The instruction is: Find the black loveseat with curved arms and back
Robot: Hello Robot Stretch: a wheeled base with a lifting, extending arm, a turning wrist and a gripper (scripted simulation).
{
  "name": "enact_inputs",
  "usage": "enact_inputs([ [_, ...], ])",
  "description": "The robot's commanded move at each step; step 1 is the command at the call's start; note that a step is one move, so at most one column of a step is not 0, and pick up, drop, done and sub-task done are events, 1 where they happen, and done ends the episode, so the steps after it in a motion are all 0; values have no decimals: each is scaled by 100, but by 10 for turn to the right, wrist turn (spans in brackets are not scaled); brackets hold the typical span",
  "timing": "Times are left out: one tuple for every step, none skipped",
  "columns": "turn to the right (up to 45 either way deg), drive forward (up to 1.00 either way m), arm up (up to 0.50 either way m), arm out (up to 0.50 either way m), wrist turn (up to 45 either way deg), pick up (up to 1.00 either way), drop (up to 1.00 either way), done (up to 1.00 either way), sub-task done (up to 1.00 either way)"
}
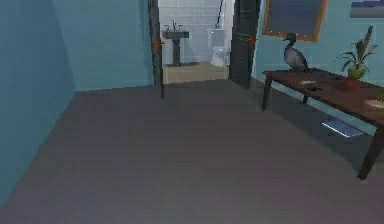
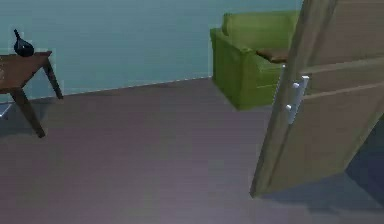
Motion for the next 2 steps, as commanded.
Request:
enact_inputs([
  [0, 100, 0, 0, 0, 0, 0, 0, 0],
  [0, 100, 0, 0, 0, 0, 0, 0, 0],
])
